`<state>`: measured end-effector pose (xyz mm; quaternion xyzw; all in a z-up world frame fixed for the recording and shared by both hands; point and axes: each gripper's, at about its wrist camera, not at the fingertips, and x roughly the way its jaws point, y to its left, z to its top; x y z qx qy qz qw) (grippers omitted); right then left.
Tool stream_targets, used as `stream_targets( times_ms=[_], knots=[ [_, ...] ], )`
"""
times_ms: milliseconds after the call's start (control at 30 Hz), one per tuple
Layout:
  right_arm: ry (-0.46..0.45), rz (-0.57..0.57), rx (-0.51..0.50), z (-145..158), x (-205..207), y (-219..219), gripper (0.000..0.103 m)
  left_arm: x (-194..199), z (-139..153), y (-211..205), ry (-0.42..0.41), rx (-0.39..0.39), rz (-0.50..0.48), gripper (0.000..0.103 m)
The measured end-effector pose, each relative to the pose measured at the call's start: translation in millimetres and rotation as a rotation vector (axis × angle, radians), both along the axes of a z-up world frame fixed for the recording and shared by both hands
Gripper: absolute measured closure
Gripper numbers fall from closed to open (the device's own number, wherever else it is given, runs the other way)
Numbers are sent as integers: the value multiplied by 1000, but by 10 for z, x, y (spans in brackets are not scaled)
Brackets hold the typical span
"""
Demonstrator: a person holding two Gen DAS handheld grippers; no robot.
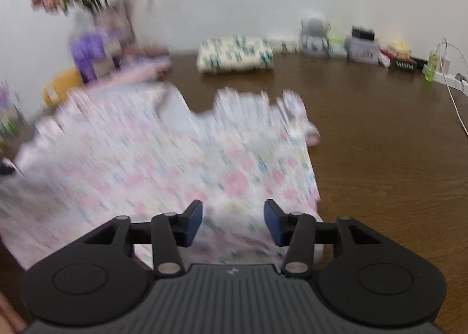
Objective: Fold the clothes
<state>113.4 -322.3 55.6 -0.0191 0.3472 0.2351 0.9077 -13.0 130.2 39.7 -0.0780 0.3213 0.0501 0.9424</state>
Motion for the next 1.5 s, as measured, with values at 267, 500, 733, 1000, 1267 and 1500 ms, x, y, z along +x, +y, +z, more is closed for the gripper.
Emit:
stream_targets(
  times_ms=[267,500,733,1000,1267,1500],
  knots=[
    [-65,71,56,297,-459,125,16,-405,214,-122,-79,-21,-32,13],
    [-31,27,44,274,-811,232,1,-672,159,-250,-31,-73,26,9],
    [4,-43,67,225,-1014,252,1,-813,132,-418,7,-83,29,8],
    [23,-57,77,219,-1203,233,0,-934,138,-565,33,-49,-18,7],
    [41,-1,94,238,-1275,271,0,-1004,172,-626,44,-3,-58,7],
    [-33,265,7,364,-1250,508,0,-965,234,-820,70,217,-240,18]
  ],
)
